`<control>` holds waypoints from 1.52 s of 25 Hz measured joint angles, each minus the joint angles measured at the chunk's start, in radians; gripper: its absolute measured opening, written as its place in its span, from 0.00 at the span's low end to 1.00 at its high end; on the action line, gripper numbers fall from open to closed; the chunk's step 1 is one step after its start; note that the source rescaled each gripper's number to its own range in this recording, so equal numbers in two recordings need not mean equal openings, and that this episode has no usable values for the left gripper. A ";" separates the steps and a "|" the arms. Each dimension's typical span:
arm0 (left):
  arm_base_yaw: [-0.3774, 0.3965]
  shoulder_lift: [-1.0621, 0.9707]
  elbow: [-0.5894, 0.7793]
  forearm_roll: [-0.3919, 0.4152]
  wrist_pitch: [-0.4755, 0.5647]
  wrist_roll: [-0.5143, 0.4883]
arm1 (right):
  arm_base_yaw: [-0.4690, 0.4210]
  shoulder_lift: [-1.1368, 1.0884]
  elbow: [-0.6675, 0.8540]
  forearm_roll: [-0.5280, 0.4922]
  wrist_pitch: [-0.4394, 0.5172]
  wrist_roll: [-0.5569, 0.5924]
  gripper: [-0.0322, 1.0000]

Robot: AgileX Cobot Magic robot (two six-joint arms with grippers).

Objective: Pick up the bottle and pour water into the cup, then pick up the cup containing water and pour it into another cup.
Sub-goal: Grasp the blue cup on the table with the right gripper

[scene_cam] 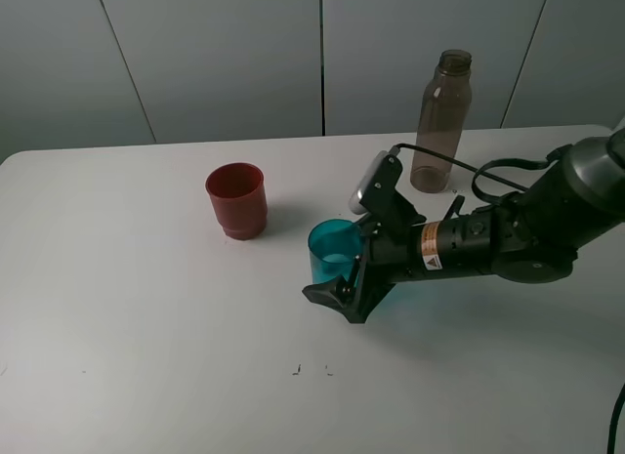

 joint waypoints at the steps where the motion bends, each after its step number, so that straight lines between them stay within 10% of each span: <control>1: 0.000 0.000 0.000 0.000 0.000 0.000 | 0.000 0.001 0.000 0.000 -0.002 -0.004 0.89; 23: 0.000 0.000 0.000 0.000 0.000 0.000 | 0.000 0.002 0.000 0.050 -0.021 -0.014 0.88; 26: 0.000 0.000 0.000 0.000 0.000 0.000 | 0.000 0.002 0.000 0.052 -0.021 -0.014 0.70; 29: 0.000 0.000 0.000 0.000 0.000 0.000 | 0.000 0.002 0.000 0.052 -0.025 -0.016 0.08; 38: 0.000 0.000 0.000 0.000 0.000 0.000 | 0.000 0.002 0.000 0.052 -0.025 -0.018 0.11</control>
